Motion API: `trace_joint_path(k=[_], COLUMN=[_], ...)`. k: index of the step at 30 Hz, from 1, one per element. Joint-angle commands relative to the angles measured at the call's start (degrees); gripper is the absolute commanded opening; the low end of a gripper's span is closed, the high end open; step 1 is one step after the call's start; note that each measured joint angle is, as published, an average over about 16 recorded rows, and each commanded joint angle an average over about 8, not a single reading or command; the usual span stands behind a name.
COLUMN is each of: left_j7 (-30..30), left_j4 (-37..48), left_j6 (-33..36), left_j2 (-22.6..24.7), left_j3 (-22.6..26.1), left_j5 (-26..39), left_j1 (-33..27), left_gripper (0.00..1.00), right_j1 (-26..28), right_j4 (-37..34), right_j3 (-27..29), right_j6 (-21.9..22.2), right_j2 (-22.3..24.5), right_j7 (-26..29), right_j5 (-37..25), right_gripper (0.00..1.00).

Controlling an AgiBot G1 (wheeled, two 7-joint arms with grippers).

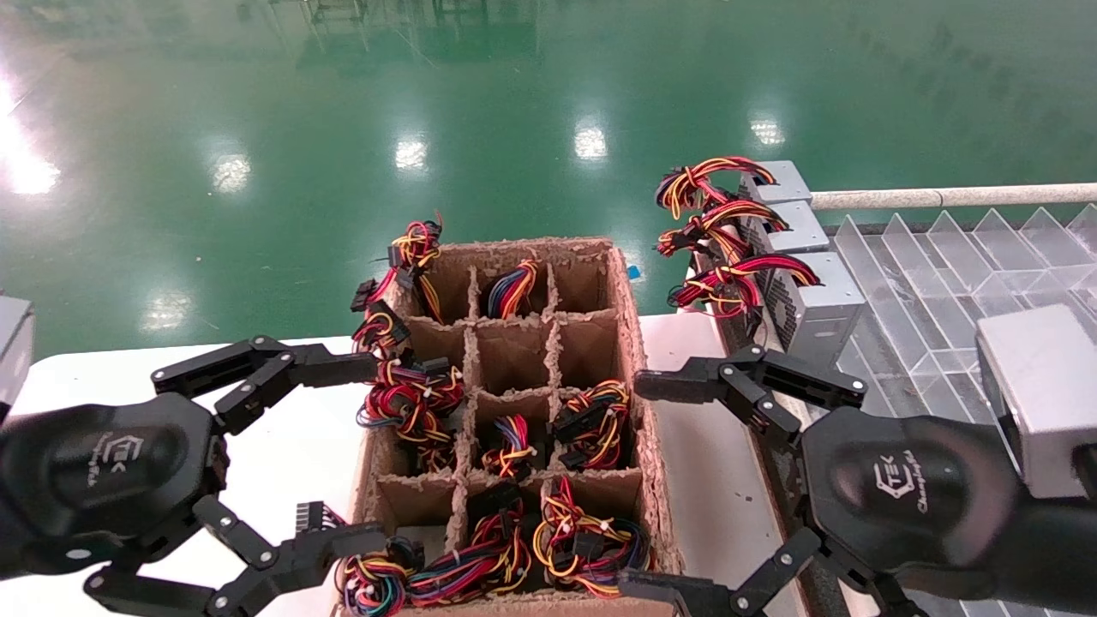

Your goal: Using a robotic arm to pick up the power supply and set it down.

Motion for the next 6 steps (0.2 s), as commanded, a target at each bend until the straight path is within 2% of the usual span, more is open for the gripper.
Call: trace_joint_path(k=[1, 6], left_j7=[0.0, 0.0], left_j4=[0.0, 0.0], left_j6=[0.0, 0.0], left_j2=[0.0, 0.0], left_j3=[0.0, 0.0], left_j5=[0.0, 0.0], left_j1=[0.0, 0.0], left_gripper=[1.0, 1.0], right_j1=[0.0, 0.0], right_j4=[0.0, 0.0], right_j3=[0.0, 0.0], right_j6=[0.0, 0.0], right_j2=[0.0, 0.0], right_j7=[0.0, 0.0], right_j5=[0.0, 0.0], right_gripper=[1.0, 1.0])
